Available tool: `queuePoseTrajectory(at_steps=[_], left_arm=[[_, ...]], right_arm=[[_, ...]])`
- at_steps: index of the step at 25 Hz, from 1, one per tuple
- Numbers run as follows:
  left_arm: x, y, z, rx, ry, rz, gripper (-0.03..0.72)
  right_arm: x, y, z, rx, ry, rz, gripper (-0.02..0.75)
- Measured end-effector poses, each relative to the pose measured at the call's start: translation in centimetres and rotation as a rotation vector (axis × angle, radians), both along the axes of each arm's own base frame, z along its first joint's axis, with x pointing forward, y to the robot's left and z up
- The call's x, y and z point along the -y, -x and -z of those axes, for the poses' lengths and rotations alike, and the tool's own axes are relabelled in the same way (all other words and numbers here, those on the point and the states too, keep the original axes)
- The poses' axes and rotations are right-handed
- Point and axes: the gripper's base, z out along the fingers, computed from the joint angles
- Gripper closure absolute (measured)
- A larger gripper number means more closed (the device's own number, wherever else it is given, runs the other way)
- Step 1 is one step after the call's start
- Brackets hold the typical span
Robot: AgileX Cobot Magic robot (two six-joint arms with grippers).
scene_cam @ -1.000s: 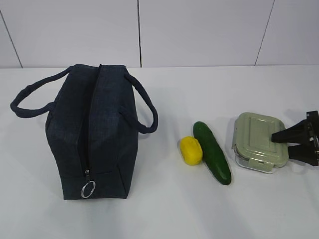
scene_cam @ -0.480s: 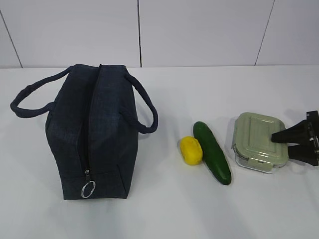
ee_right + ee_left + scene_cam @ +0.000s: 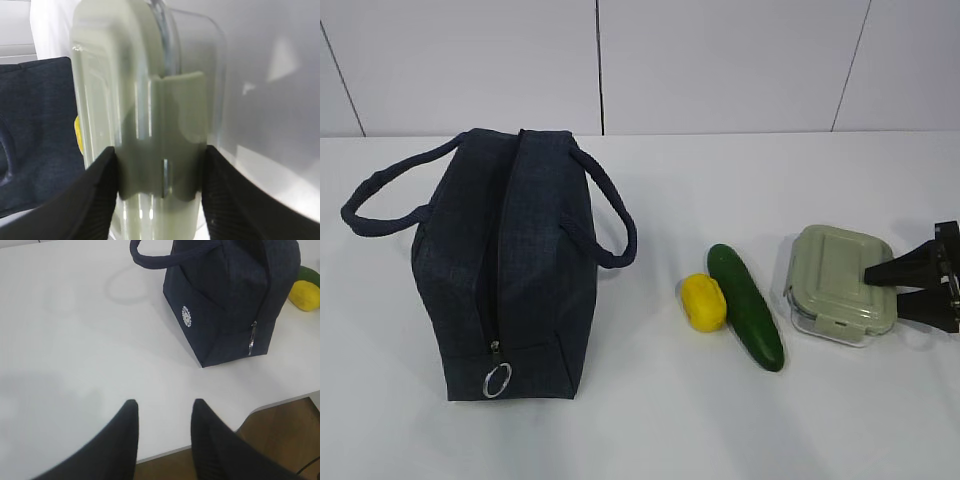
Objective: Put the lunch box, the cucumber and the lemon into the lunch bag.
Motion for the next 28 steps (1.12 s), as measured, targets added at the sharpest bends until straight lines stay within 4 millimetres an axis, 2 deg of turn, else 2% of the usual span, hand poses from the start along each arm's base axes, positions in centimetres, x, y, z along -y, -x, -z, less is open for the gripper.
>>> queuePoseTrajectory(at_steps=[18, 28], left_arm=[[0.0, 0.0, 0.0, 0.0, 0.0, 0.0, 0.45], [0.0, 0.0, 0.0, 0.0, 0.0, 0.0, 0.45]], right_arm=[[0.2, 0.0, -1.8, -0.001, 0.036, 0.018, 0.363], [0.2, 0.0, -4.1, 0.03, 0.053, 0.037, 0.363]])
